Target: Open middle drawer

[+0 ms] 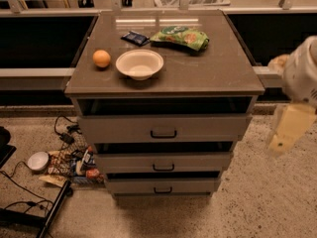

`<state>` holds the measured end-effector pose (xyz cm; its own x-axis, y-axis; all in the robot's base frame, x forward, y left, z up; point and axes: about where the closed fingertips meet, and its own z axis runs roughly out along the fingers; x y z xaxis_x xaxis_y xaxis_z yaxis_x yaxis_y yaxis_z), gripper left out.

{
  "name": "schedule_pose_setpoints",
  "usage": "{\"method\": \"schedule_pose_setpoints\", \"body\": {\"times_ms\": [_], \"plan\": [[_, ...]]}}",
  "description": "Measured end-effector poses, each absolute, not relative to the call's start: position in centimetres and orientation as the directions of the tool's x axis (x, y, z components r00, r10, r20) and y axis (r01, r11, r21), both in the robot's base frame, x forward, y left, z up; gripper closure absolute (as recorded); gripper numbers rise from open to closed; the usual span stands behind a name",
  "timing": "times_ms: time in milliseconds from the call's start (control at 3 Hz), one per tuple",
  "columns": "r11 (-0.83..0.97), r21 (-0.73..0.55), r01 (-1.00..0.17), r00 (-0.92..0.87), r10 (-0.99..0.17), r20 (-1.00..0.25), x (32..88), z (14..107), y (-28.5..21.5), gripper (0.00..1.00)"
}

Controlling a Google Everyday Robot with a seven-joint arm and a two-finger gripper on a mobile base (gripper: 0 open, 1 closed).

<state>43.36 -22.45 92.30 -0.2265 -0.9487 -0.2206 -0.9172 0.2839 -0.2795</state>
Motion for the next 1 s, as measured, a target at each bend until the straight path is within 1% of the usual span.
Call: {"method": "schedule_pose_setpoints", "body": {"times_ms": [667, 1000], "plan": [[0.329, -0.247, -0.912, -0.281, -0.936, -0.212, 42.6, 76.6, -25.0, 0.0], [0.337, -0.254, -0.907, -0.283, -0.932, -0.227, 43.4, 71.1, -25.3, 0.0]]}}
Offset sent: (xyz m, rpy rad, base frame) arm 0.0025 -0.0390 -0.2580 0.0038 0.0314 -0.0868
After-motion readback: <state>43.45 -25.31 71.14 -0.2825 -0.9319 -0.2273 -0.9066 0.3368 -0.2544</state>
